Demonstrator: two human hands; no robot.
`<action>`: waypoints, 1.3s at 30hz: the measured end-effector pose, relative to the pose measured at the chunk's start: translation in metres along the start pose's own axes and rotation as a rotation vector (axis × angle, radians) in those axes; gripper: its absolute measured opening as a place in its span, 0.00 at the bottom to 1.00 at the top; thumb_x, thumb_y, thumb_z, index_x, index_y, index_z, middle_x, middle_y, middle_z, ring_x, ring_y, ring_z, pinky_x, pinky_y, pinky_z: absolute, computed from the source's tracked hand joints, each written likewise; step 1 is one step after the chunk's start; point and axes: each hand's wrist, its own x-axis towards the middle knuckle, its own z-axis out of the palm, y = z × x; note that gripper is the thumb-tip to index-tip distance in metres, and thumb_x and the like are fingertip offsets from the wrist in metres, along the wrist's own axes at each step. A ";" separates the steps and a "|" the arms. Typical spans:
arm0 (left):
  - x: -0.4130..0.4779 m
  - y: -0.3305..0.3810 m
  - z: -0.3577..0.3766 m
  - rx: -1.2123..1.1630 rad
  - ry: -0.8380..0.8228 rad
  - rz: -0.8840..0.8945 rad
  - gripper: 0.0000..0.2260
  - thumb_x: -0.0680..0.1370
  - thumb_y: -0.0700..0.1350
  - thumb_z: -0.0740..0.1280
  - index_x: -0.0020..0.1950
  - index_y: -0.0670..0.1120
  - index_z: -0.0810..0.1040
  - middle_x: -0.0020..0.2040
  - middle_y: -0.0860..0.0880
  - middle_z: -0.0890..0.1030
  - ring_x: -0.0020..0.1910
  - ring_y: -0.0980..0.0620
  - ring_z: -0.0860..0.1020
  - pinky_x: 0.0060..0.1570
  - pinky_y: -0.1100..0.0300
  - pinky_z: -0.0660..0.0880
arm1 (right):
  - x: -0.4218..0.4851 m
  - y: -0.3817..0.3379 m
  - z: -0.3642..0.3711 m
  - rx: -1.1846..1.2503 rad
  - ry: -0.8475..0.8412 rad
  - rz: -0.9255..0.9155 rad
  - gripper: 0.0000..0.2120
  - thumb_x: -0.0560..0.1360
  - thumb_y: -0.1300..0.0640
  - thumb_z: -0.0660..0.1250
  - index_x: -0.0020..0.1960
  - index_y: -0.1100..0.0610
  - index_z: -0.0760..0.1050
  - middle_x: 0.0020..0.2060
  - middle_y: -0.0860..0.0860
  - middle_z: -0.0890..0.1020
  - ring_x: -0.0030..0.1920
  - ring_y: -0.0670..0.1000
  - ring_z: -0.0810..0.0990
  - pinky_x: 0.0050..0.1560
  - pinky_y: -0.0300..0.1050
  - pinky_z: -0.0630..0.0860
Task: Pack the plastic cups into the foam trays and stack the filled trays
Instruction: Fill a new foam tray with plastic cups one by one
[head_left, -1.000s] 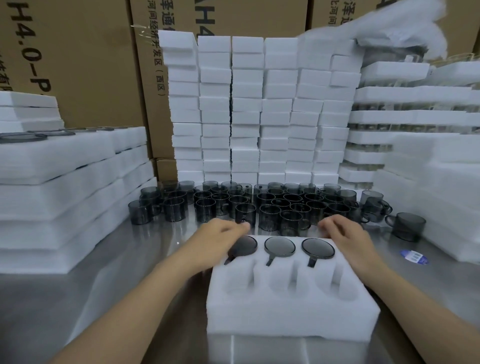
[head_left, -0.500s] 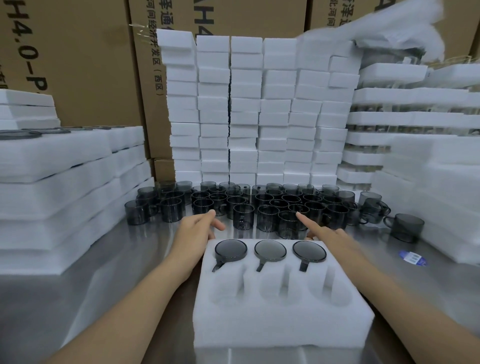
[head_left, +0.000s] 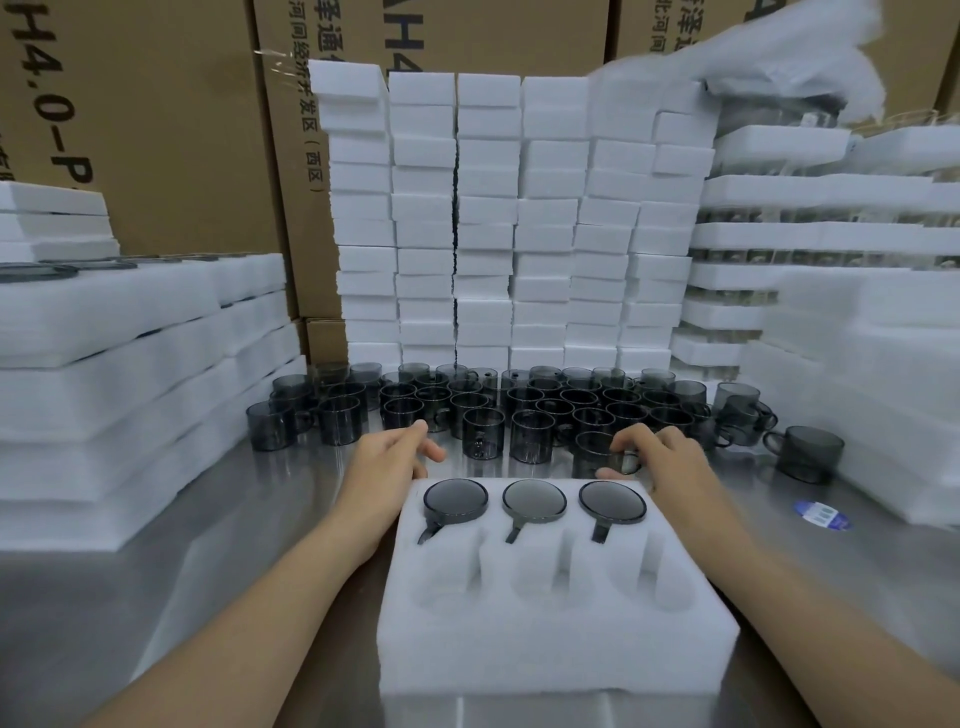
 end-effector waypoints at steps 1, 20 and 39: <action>0.000 0.000 0.000 0.001 -0.002 0.000 0.23 0.87 0.53 0.64 0.35 0.49 0.86 0.25 0.50 0.74 0.25 0.55 0.72 0.52 0.53 0.77 | 0.002 -0.001 -0.002 0.000 -0.009 0.002 0.13 0.76 0.33 0.68 0.55 0.33 0.67 0.50 0.37 0.68 0.54 0.48 0.68 0.48 0.50 0.76; -0.004 0.005 0.001 0.031 -0.004 0.014 0.23 0.87 0.51 0.64 0.36 0.44 0.86 0.26 0.47 0.75 0.26 0.55 0.73 0.43 0.56 0.71 | 0.008 -0.015 -0.042 0.646 -0.166 0.588 0.16 0.81 0.50 0.73 0.41 0.61 0.84 0.25 0.47 0.69 0.25 0.47 0.66 0.28 0.40 0.63; -0.007 0.011 0.002 0.083 0.014 -0.013 0.22 0.86 0.51 0.65 0.38 0.42 0.86 0.26 0.50 0.76 0.28 0.53 0.74 0.45 0.53 0.75 | -0.012 -0.103 -0.075 1.024 0.233 0.011 0.08 0.82 0.49 0.71 0.48 0.50 0.84 0.28 0.49 0.65 0.29 0.48 0.61 0.28 0.36 0.62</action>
